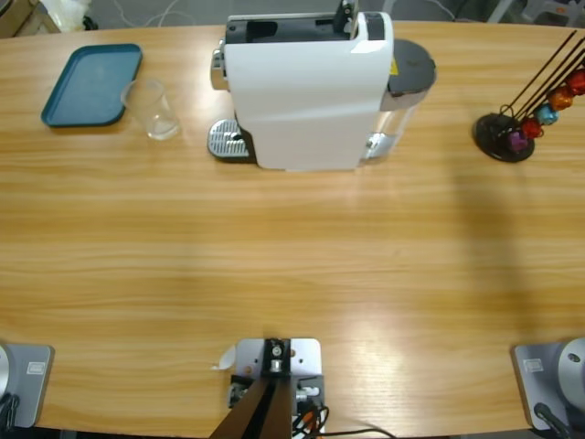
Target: Pour coffee
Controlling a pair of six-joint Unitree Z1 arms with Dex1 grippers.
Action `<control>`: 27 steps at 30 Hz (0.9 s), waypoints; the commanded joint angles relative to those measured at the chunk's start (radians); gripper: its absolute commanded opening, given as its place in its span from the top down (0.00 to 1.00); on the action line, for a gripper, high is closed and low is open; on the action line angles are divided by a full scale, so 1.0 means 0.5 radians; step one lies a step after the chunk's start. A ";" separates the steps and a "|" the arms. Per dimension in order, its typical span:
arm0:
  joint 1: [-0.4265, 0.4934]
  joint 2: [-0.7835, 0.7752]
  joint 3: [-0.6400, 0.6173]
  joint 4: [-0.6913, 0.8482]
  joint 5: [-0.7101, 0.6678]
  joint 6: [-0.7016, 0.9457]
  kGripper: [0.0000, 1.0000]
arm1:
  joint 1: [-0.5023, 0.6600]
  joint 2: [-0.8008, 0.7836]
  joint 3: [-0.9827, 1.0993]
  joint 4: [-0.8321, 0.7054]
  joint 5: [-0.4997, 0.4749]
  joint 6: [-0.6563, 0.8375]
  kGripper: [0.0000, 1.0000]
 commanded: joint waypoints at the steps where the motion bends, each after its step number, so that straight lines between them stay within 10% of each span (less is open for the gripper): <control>1: -0.099 -0.194 0.460 0.164 0.340 0.090 0.00 | -0.137 0.371 0.258 -0.448 0.160 0.040 0.11; 27: -0.210 -0.107 0.507 0.102 0.331 -0.074 0.00 | -0.284 0.563 0.347 -0.779 0.215 -0.147 0.34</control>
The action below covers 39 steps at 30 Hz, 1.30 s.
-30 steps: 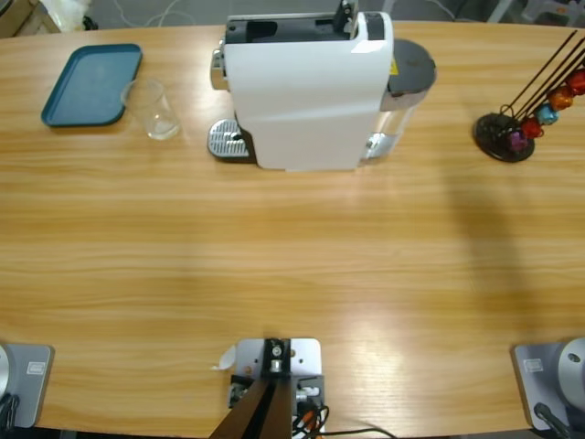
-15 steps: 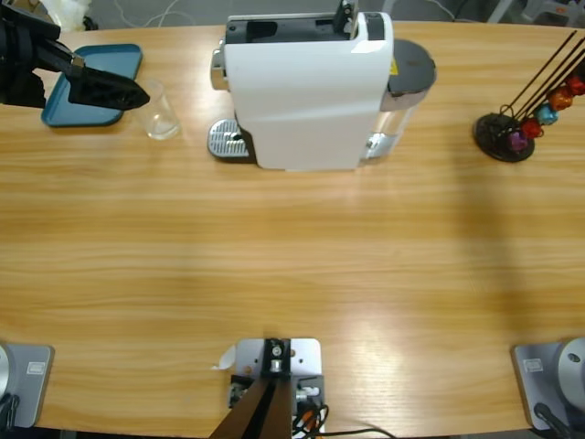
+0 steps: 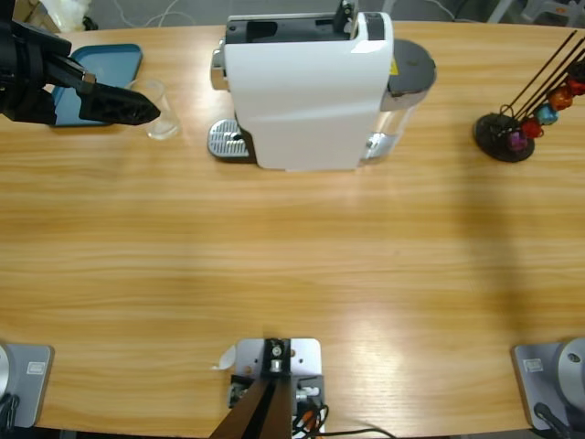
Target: Pour coffee
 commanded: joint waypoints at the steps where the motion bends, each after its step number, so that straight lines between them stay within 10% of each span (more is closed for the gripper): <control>1: -0.033 0.052 0.080 -0.016 0.016 -0.032 0.00 | -0.022 0.053 0.049 -0.036 0.000 -0.037 0.34; 39: -0.079 0.049 0.129 -0.016 0.013 -0.083 0.00 | -0.036 0.050 0.060 -0.069 -0.014 -0.093 0.62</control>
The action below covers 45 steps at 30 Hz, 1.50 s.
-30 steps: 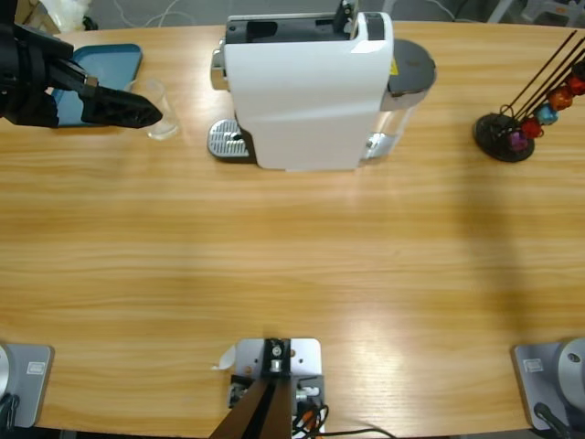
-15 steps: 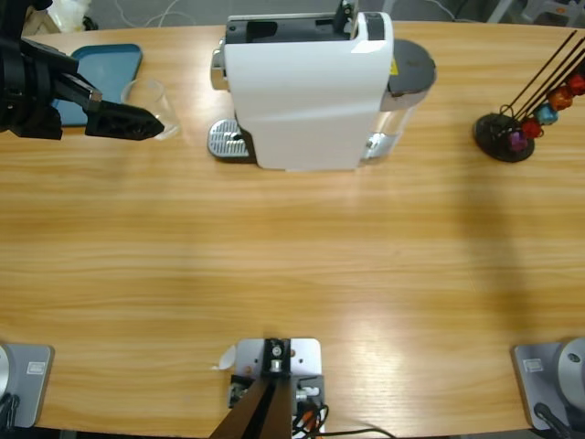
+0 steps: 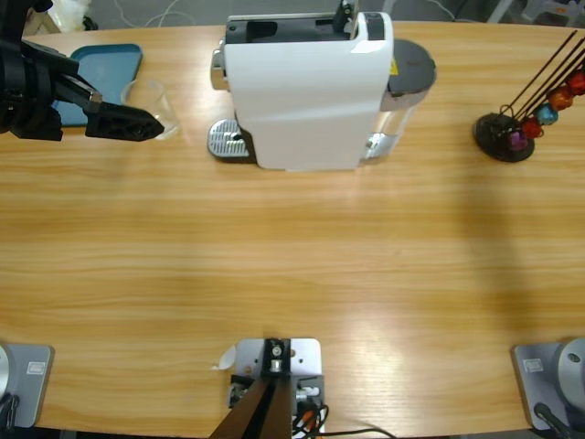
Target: Pour coffee
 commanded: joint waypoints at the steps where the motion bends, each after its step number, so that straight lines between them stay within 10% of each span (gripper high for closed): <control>1: -0.033 0.049 0.076 -0.016 0.013 -0.032 0.00 | -0.033 0.052 0.063 -0.062 -0.016 -0.020 0.62; 11: -0.033 0.045 0.086 -0.016 0.013 -0.042 0.00 | -0.033 0.059 0.080 -0.070 -0.006 0.003 0.77; 13: -0.033 0.040 0.094 -0.016 0.013 -0.042 0.00 | -0.033 0.062 0.080 -0.070 0.008 0.005 1.00; 45: -0.036 0.007 0.180 -0.016 0.013 -0.051 0.00 | -0.033 -0.082 -0.145 0.070 -0.019 0.001 1.00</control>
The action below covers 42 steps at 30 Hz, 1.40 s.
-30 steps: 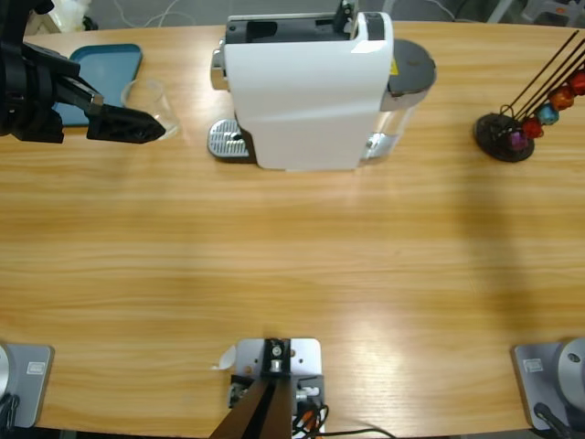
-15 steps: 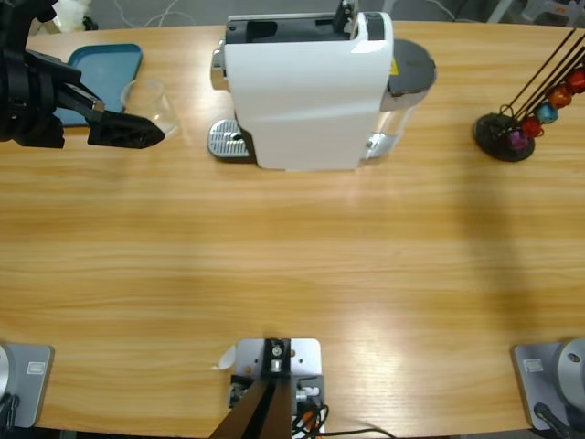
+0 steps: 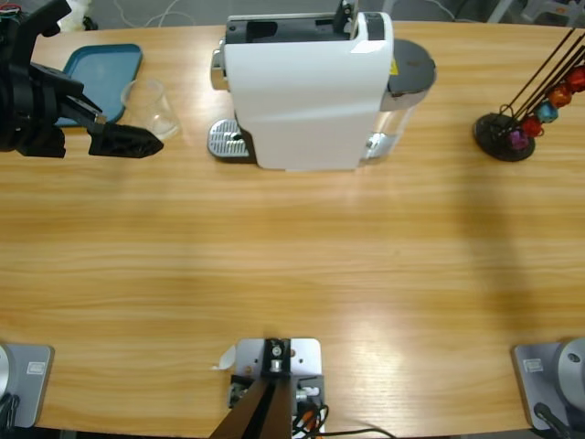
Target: Pour coffee
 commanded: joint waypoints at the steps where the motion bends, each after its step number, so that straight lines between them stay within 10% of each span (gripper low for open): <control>1: -0.023 0.008 0.099 -0.016 0.013 -0.032 0.00 | -0.021 -0.107 -0.147 0.135 -0.035 0.002 1.00; 11: -0.069 0.018 0.108 -0.016 0.010 -0.077 0.00 | 0.136 -0.441 -0.275 0.499 -0.126 0.054 1.00; 16: -0.069 -0.049 0.113 -0.016 0.013 -0.074 0.00 | 0.559 -0.460 -0.298 0.555 0.310 -0.155 1.00; 30: -0.042 -0.540 0.359 0.018 0.028 0.174 0.00 | 1.557 0.733 -1.642 1.021 0.845 -0.986 1.00; 42: 0.028 -0.581 0.395 0.014 0.019 0.183 0.00 | 1.362 1.277 -2.035 1.099 0.834 -1.130 1.00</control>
